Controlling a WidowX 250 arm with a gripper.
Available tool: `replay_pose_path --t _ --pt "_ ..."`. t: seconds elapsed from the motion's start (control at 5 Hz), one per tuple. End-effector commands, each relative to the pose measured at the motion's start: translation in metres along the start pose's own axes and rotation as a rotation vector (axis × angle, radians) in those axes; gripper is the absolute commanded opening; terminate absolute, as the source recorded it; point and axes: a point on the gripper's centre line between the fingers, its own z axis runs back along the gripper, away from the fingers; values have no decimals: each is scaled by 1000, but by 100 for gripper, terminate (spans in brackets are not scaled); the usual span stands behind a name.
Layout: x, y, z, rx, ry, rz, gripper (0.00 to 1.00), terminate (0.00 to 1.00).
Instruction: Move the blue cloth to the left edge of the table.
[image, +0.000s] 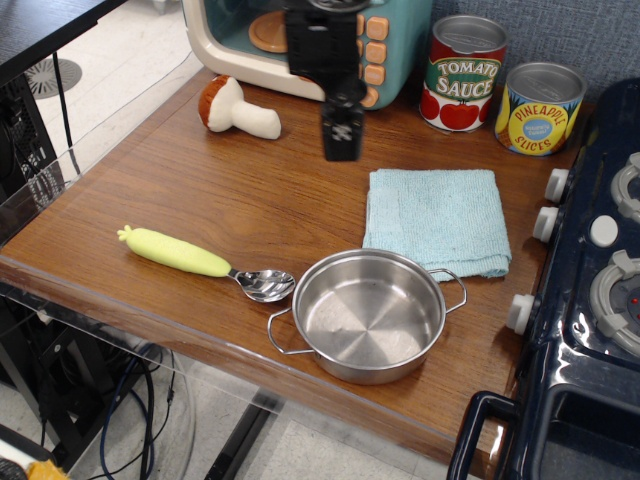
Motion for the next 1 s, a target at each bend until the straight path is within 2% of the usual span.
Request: replay_pose_path --t 0.0,0.4,0.8 --pt "-32 11 3 -18 49 -55 100 0" --pt "-52 23 -18 -8 72 -106 100 0" --pt "-61 24 -44 -12 62 -131 100 0"
